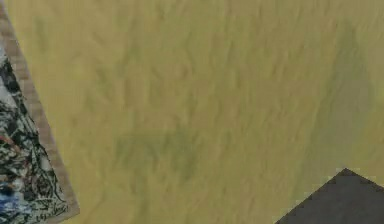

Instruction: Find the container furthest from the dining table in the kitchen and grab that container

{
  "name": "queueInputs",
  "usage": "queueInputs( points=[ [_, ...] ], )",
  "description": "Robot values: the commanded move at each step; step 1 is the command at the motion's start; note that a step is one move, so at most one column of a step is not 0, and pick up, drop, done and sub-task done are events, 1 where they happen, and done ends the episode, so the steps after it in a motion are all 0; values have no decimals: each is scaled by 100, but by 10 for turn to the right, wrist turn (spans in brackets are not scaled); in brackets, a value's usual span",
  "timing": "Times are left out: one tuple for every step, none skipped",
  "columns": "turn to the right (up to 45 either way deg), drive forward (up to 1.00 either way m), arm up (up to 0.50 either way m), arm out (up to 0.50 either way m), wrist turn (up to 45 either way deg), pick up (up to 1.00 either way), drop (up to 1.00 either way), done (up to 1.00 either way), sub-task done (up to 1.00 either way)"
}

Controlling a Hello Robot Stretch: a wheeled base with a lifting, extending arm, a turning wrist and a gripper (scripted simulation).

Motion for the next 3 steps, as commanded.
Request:
queueInputs(
  points=[
    [360,0,0,0,0,0,0,0,0],
    [0,5,0,0,0,0,0,0,0],
    [210,0,0,0,0,0,0,0,0]
  ],
)
